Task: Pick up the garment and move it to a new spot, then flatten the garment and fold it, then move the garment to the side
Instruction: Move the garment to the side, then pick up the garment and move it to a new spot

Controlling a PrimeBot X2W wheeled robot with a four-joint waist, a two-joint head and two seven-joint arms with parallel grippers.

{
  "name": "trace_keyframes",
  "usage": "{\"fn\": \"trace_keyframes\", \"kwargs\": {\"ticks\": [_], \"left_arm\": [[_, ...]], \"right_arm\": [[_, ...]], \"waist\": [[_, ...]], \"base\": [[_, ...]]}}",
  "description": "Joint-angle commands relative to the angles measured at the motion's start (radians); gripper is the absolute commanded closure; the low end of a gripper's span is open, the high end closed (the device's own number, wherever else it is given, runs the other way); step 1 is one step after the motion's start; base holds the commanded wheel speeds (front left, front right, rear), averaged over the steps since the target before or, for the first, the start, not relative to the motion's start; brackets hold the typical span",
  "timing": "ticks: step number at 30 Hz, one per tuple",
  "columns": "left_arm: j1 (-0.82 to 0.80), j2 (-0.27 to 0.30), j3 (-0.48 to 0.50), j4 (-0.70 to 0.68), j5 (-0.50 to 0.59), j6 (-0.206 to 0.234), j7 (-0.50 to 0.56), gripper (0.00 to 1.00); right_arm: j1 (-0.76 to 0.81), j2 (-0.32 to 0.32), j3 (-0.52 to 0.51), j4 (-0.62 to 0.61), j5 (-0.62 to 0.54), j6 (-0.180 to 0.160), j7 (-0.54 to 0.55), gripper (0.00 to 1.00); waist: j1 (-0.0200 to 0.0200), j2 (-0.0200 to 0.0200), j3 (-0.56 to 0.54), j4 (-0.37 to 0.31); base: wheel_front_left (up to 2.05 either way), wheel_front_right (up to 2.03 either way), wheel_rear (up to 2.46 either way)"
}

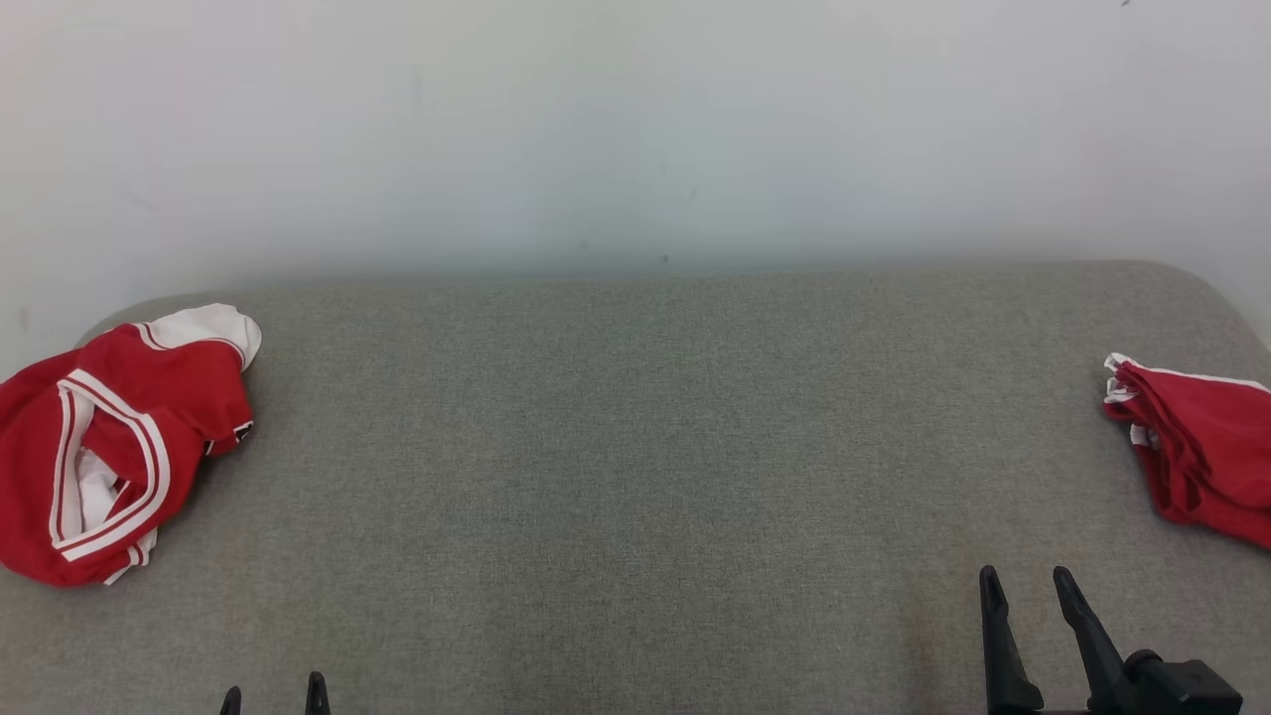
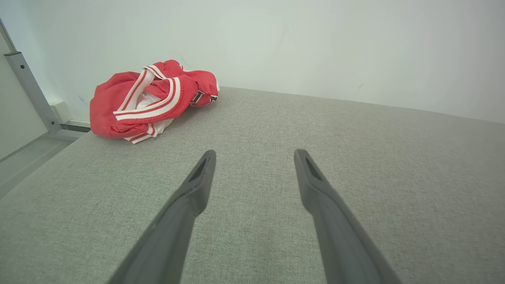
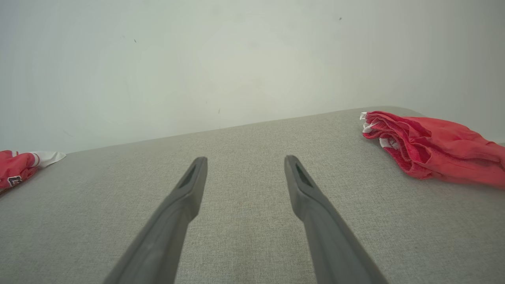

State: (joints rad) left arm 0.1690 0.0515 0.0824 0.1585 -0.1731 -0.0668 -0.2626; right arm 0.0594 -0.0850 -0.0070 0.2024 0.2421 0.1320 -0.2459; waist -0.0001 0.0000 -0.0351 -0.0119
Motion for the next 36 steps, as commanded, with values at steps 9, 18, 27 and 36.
{"fn": "trace_keyframes", "kwargs": {"ticks": [9,18,27,36], "left_arm": [[0.012,-0.002,-0.016,-0.009,-0.006,0.012,-0.003,0.0],[0.012,-0.002,-0.024,-0.01,-0.001,0.01,-0.003,0.0],[0.002,-0.002,-0.02,-0.005,0.002,0.005,-0.003,0.0],[0.005,-0.002,0.003,-0.014,0.019,0.004,-0.003,0.0]], "right_arm": [[0.007,0.012,-0.007,-0.003,-0.027,-0.003,-0.01,0.0],[0.016,0.019,-0.004,0.0,-0.031,-0.003,-0.013,0.0],[0.008,0.022,-0.002,0.004,-0.035,-0.003,-0.016,0.0],[0.018,0.024,0.005,0.009,-0.033,-0.003,-0.018,0.0]], "waist": [[0.0001,0.0,-0.006,-0.015],[0.0001,0.0,-0.011,-0.024],[0.0001,0.0,-0.011,-0.014],[0.0001,0.0,-0.018,0.066]], "base": [[0.0,0.0,0.0],[0.0,0.0,0.0],[0.0,0.0,0.0],[0.0,0.0,0.0]]}}
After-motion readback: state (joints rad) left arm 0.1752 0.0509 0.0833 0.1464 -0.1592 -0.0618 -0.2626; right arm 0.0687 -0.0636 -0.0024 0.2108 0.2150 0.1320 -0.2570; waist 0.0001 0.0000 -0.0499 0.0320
